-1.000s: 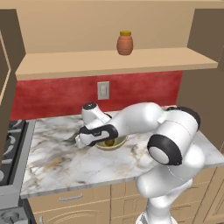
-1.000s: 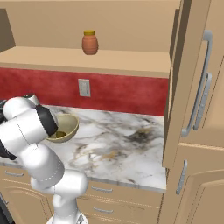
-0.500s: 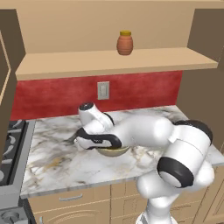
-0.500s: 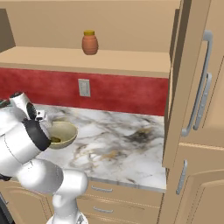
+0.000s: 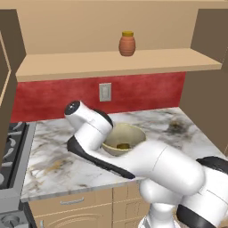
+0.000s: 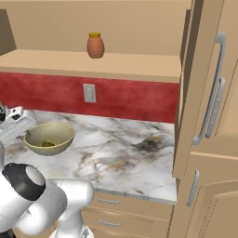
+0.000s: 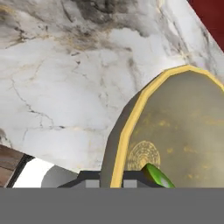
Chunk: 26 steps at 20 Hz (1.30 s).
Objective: Pick the kiwi from the cabinet and place it in the bowl. Then pick the bowl and place it in the sink. Then turn on the sink facuet.
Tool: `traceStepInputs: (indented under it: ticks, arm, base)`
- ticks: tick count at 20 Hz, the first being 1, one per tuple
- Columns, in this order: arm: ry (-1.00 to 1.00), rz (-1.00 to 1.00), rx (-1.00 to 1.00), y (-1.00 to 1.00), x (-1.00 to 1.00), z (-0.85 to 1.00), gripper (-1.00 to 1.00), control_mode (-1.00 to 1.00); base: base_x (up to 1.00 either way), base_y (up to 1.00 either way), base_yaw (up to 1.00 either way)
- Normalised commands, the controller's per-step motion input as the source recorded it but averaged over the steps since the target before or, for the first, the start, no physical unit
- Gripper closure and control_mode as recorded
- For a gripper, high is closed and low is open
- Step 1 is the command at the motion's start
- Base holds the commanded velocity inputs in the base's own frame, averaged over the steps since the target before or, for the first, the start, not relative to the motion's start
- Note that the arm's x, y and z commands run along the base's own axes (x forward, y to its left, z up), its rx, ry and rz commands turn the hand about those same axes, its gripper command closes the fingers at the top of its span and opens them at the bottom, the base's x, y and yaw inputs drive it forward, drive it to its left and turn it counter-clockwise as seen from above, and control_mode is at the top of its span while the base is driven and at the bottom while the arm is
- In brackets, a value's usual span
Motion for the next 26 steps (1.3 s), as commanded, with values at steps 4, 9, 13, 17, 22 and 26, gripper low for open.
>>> traceStepInputs:
  ticks: [4,9,13,17,22,26]
  arm:
    - [0.00,0.18,-0.32,-0.02,-0.87,1.00,1.00,-1.00]
    - [0.00,0.25,-0.24,-0.25,-0.90,1.00,1.00,-1.00]
    - [0.00,0.35,-0.11,-0.52,-0.83,1.00,1.00,-1.00]
    - [0.00,0.39,0.00,-0.83,-0.88,0.78,1.00,-1.00]
    - [0.00,0.32,0.19,-0.76,-0.71,0.29,1.00,-1.00]
    - [0.01,0.27,0.33,-0.42,-0.31,0.06,1.00,-1.00]
  base:
    - [0.00,0.00,0.00]
    - [0.00,0.00,0.00]
    - [0.00,0.00,0.00]
    - [0.00,0.00,0.00]
    - [0.00,0.00,0.00]
    - [0.00,0.00,0.00]
